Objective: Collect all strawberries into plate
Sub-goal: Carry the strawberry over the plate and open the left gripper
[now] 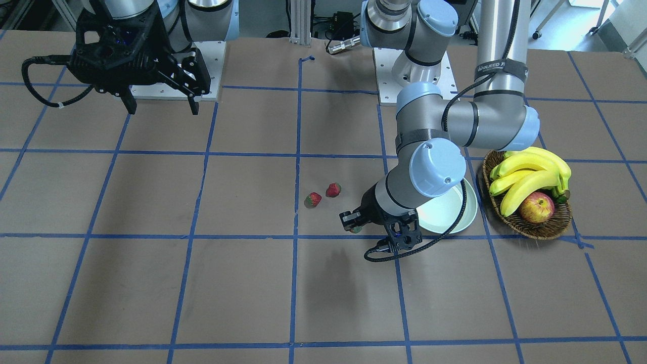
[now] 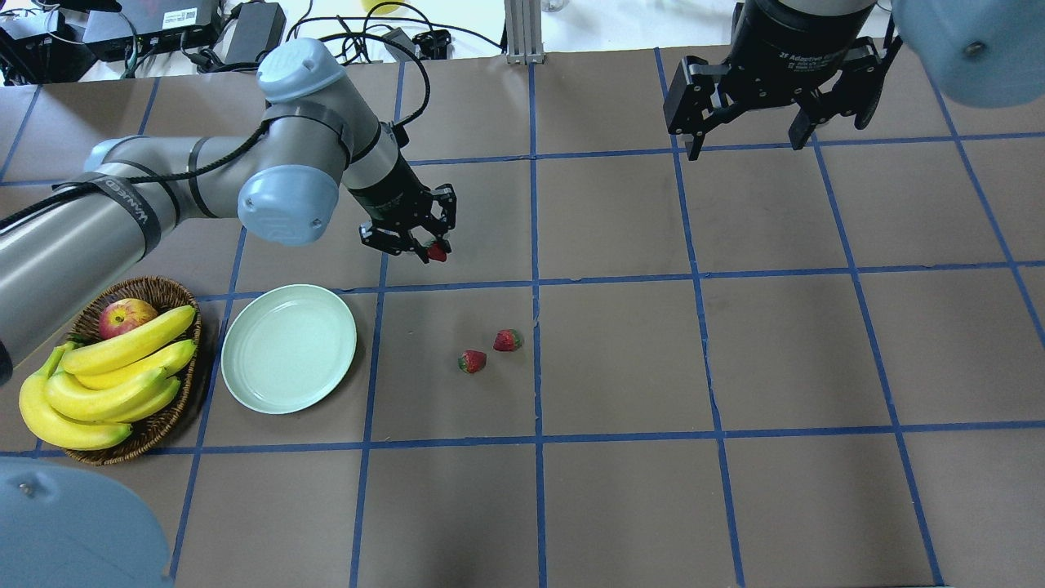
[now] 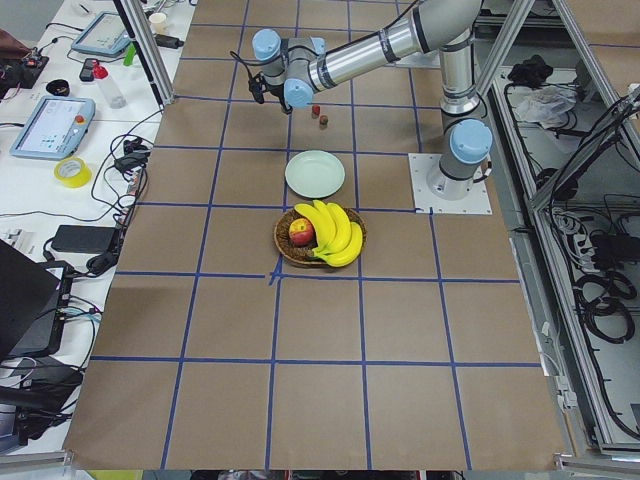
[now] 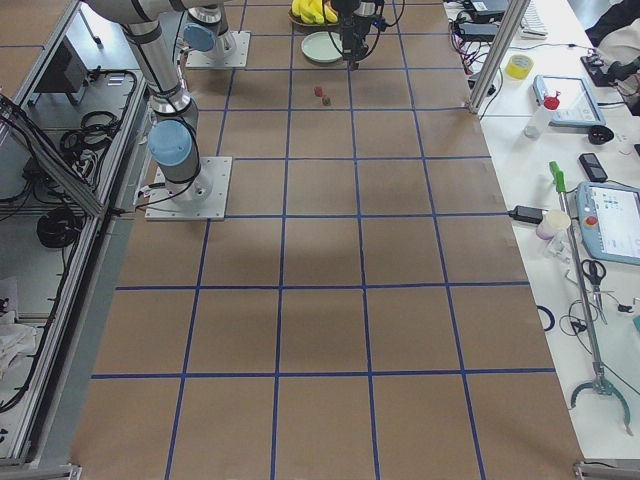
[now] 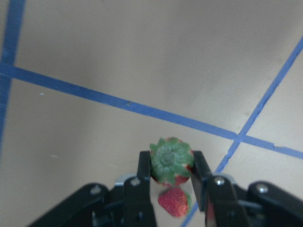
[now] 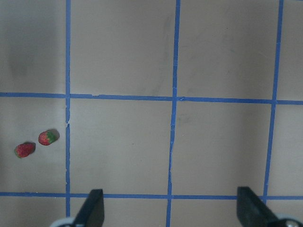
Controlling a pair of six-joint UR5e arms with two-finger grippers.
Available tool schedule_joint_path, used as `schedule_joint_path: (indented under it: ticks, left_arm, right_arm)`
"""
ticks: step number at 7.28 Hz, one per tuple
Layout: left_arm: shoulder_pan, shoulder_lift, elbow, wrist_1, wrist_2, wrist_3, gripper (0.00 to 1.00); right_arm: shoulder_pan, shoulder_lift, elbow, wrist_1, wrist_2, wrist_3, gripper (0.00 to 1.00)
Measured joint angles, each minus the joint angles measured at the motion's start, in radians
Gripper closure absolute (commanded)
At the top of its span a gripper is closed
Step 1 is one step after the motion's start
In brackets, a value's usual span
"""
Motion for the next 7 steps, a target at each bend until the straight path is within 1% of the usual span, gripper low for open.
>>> schedule_joint_path:
  ticks: [1,2,3,4,5,6,7]
  left_arm:
    - [0.046,0.025,0.017,-0.077,0.075,0.117,1.00]
    - [0.110,0.050,0.020,-0.147,0.117,0.233,1.00]
    - [0.172,0.070,0.014,-0.213,0.134,0.331,1.00]
    - [0.231,0.084,-0.014,-0.265,0.150,0.420,1.00]
    - [0.280,0.091,-0.068,-0.272,0.177,0.496,1.00]
    - [0.314,0.089,-0.126,-0.243,0.201,0.543,1.00]
    - [0.332,0.084,-0.164,-0.203,0.212,0.565,0.68]
  right_arm:
    - [0.000,0.000,0.000,0.000,0.000,0.000,0.00]
    - [0.000,0.000,0.000,0.000,0.000,0.000,0.00]
    - [0.001,0.000,-0.001,-0.002,0.000,0.000,0.00]
    - [0.001,0.000,-0.001,-0.003,0.000,0.001,0.00]
    - [0.001,0.000,-0.001,-0.002,0.000,0.001,0.00]
    - [0.001,0.000,-0.002,-0.001,0.000,0.002,0.00]
    - [0.001,0.000,-0.002,0.000,0.000,0.002,0.00]
